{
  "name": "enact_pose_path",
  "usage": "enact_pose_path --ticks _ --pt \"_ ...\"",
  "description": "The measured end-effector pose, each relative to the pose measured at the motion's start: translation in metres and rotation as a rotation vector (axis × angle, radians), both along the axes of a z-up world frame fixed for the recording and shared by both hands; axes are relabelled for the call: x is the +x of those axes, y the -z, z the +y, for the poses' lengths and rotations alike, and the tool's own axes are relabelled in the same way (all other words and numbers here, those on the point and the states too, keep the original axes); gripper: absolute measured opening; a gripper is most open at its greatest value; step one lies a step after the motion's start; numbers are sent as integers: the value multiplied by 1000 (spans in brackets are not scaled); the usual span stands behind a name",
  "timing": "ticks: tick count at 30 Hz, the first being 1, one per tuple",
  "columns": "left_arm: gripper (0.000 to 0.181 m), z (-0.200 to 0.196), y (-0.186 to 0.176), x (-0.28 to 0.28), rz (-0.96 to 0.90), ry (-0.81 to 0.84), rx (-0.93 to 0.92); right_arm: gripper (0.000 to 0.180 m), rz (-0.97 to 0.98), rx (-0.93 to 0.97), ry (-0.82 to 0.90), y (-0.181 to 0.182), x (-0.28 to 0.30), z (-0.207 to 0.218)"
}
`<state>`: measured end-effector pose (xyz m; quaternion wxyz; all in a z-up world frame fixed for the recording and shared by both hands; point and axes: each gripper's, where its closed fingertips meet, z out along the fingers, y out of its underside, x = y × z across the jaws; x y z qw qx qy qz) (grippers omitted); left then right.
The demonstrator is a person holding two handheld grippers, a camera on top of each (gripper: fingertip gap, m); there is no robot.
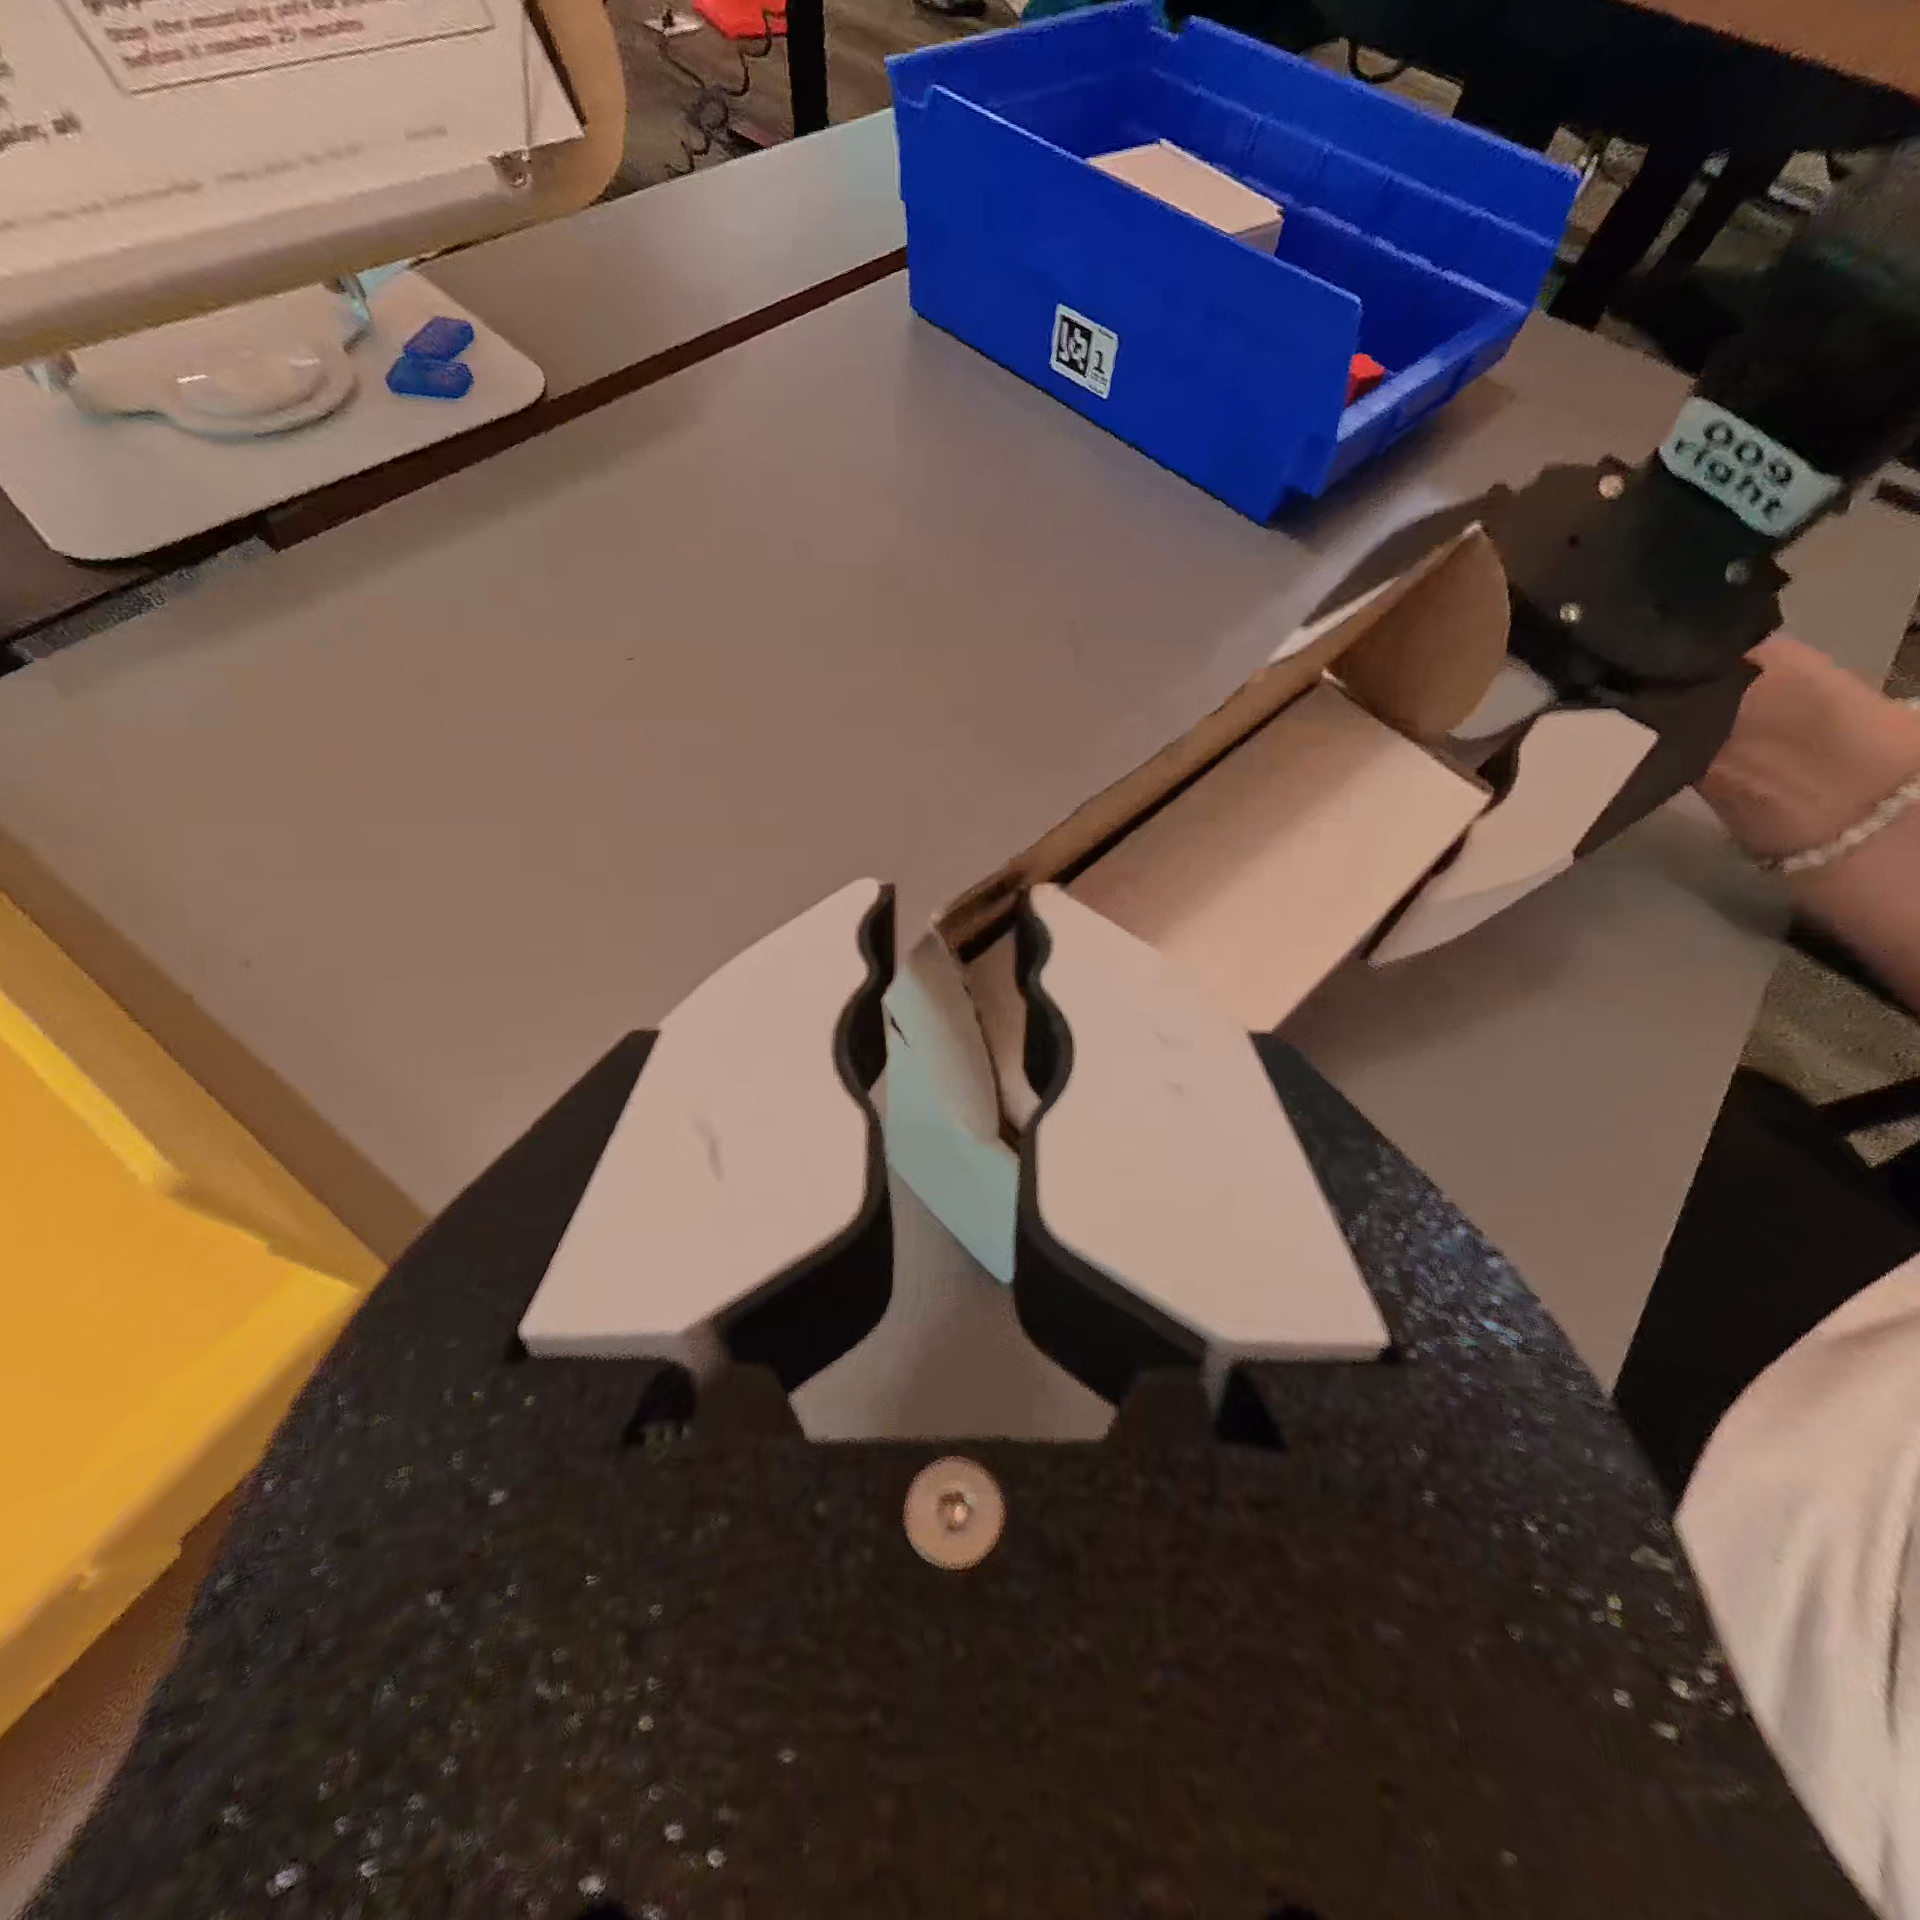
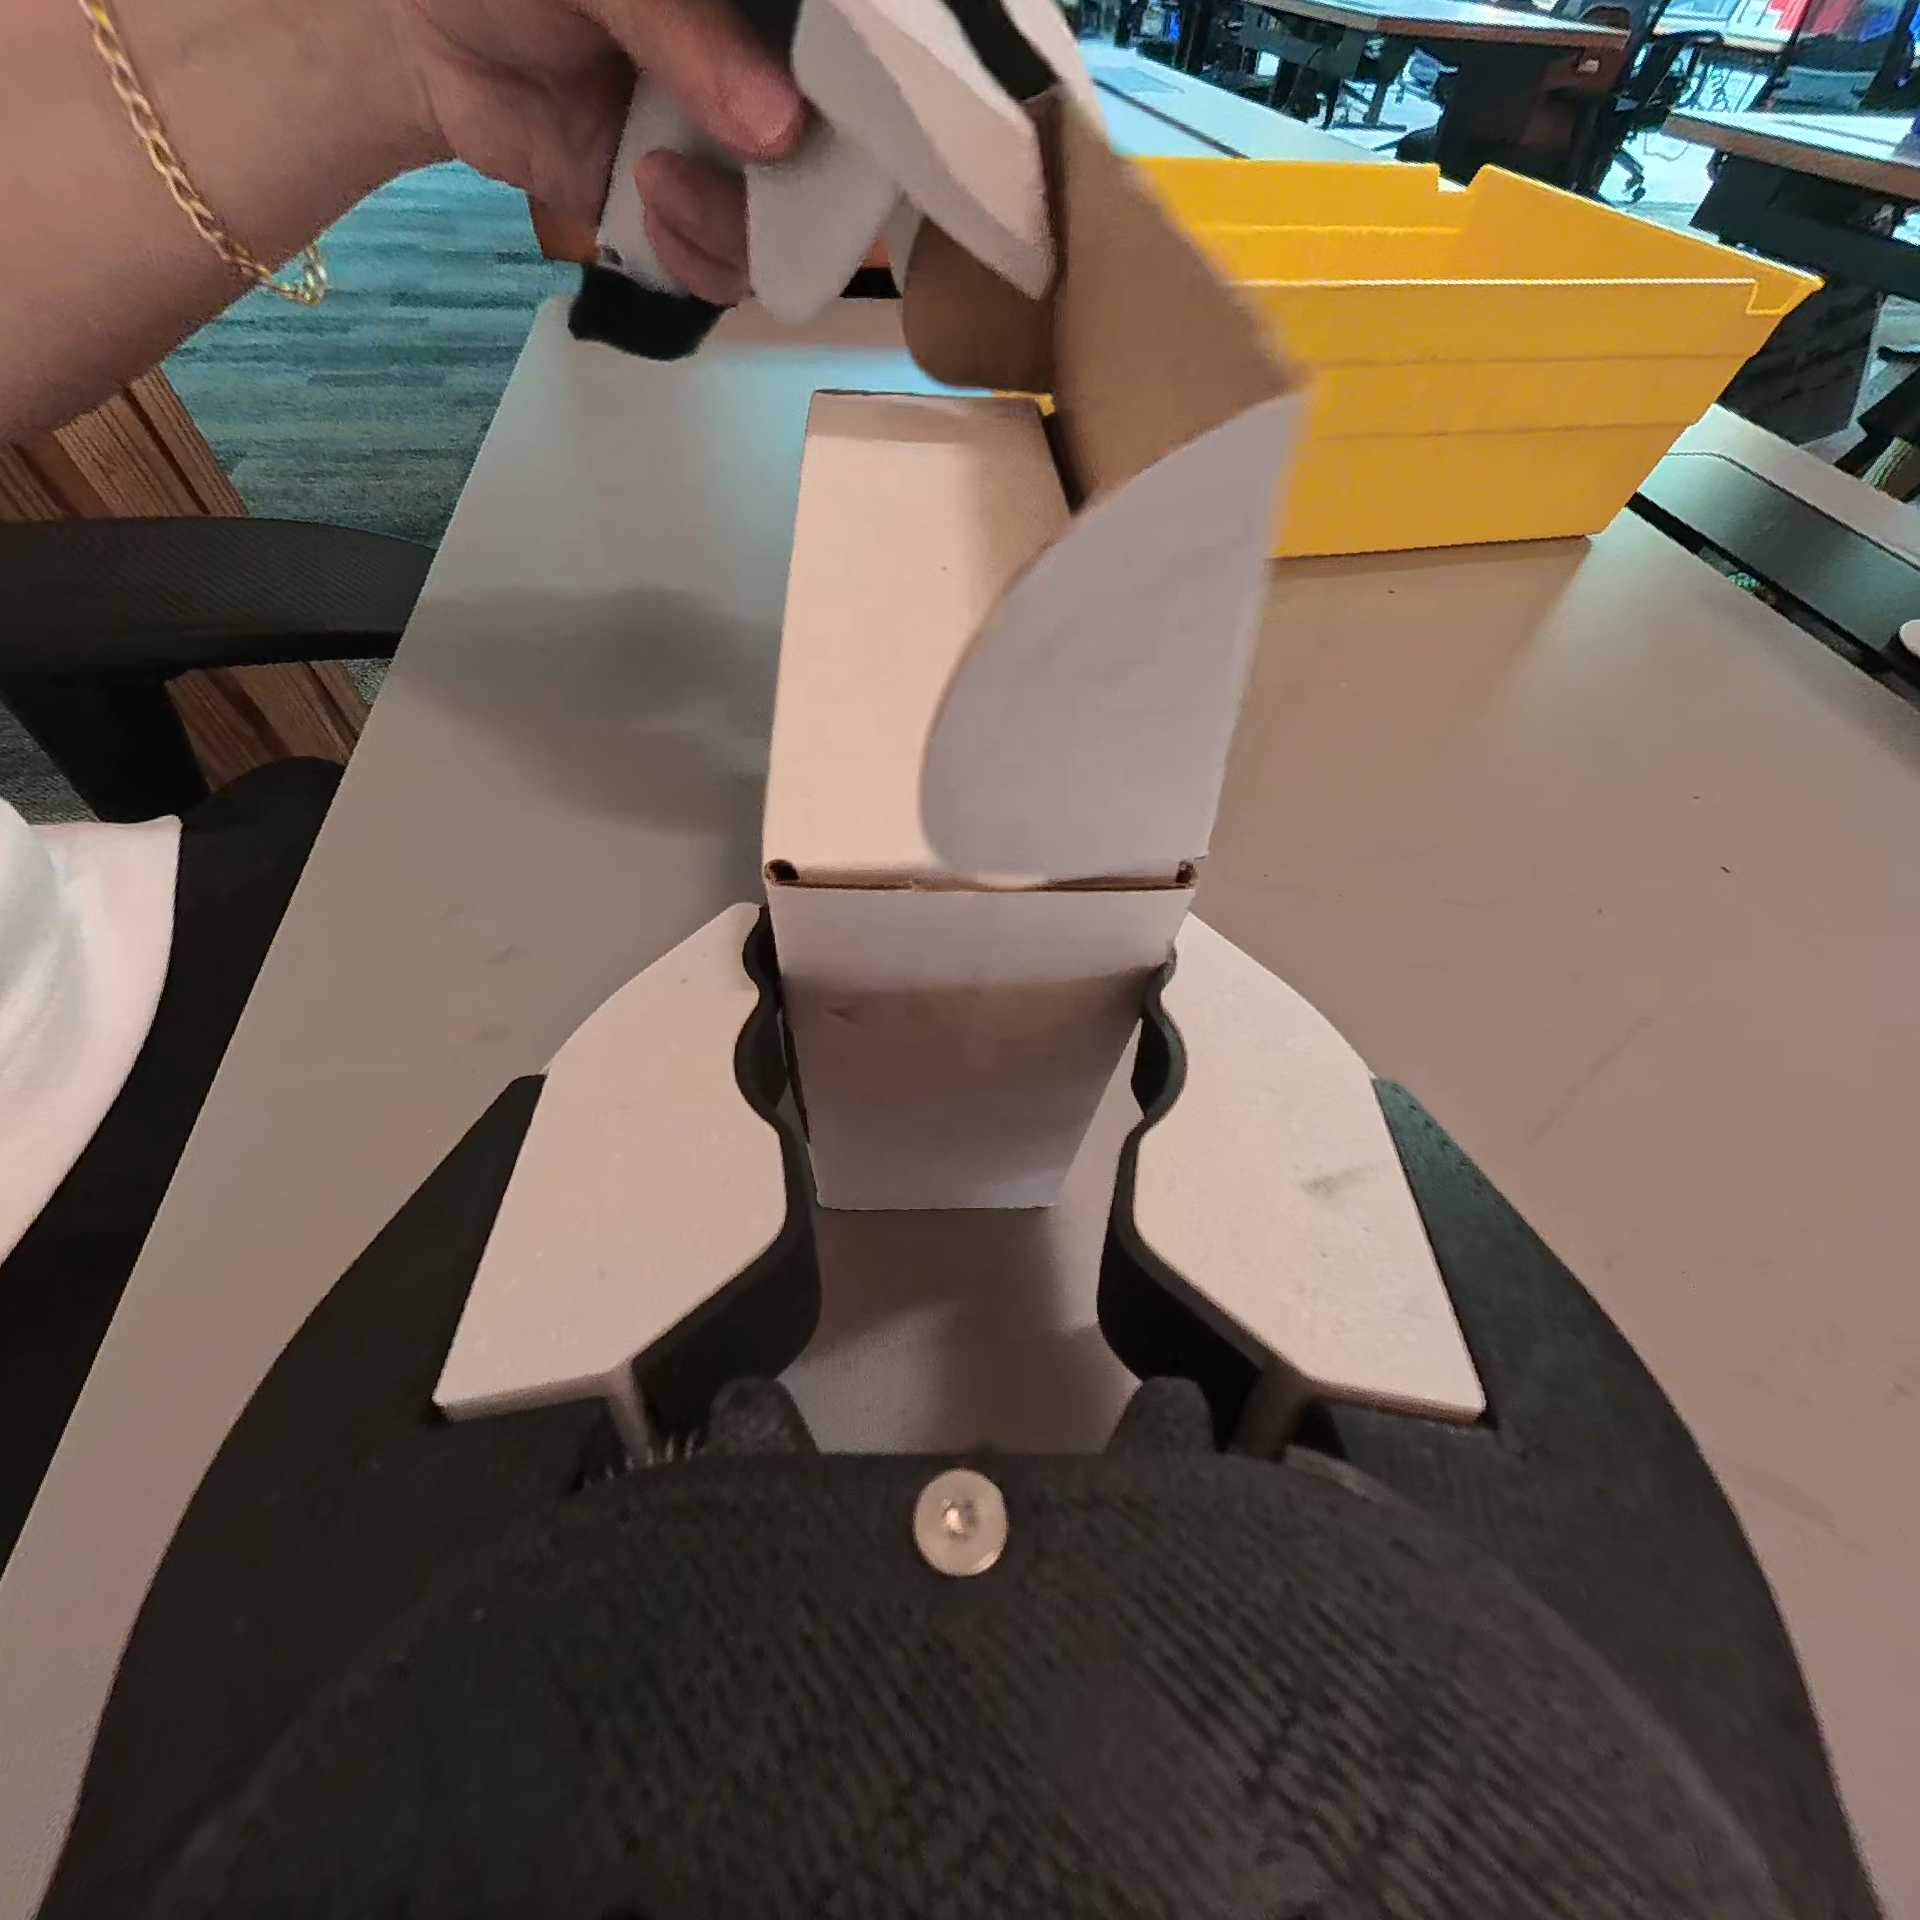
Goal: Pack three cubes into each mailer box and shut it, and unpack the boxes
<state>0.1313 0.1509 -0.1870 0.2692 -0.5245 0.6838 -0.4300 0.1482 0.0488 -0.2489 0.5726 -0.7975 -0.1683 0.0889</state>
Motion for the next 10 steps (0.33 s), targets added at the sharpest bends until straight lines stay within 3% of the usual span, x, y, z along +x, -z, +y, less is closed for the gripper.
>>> enact_pose_path --ticks 1,2,3,5,8,10 --pt "30 -2 2 -3 -2 8 15 66 2 -1 0 0 0 0" --pt "38 -2 4 -6 -11 9 31 71 5 4 3 -1 1 -1" --pt "39 -3 4 -9 -33 7 57 83 15 25 15 -4 3 -1" --pt "38 -1 -2 -17 -133 -10 153 90 82 91 39 -20 9 -5" --pt "26 -5 -15 -34 -292 -28 347 83 222 193 73 -60 19 -15" --pt "2 -13 -16 -41 -324 -27 458 77 187 234 143 -81 29 -19"
